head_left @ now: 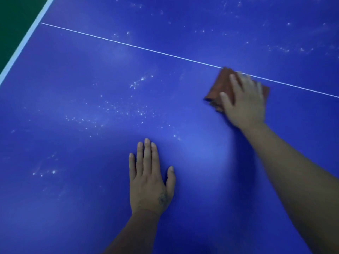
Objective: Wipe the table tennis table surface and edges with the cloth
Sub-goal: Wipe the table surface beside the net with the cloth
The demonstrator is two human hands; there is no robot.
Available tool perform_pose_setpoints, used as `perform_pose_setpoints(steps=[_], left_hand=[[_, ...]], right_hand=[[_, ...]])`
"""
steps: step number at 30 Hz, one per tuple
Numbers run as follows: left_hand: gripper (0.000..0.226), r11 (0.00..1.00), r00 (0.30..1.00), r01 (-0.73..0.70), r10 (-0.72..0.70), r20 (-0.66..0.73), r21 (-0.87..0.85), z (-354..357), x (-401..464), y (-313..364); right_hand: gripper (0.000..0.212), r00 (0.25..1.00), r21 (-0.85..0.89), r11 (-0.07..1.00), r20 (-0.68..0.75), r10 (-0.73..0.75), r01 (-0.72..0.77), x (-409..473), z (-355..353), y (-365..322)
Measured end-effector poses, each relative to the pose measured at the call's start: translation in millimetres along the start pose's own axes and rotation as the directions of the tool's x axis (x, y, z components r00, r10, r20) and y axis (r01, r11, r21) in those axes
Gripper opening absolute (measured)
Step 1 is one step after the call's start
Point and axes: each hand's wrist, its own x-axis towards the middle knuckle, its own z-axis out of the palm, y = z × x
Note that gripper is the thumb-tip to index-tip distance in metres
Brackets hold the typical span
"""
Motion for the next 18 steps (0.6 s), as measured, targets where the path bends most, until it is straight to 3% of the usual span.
perform_pose_setpoints(steps=[3, 7, 14, 18], left_hand=[[0.082, 1.000, 1.000, 0.003, -0.003, 0.031, 0.010, 0, 0, 0], [0.082, 1.000, 0.999, 0.004, -0.003, 0.054, -0.001, 3, -1, -1], [0.082, 0.999, 0.997, -0.017, 0.019, 0.069, -0.035, 1, 0, -5], [0.083, 0.996, 0.997, -0.071, 0.072, 0.006, -0.058, -11, 20, -21]], right_hand=[[0.074, 0.986, -0.007, 0.987, 0.025, 0.163, -0.163, -17, -4, 24], [0.077, 0.971, -0.007, 0.973, 0.062, 0.231, -0.231, -3, -3, -14], [0.073, 0.995, 0.009, 0.998, 0.071, -0.070, 0.069, 26, 11, -139], [0.075, 0.984, 0.041, 0.987, 0.088, -0.157, 0.154, 16, 11, -137]])
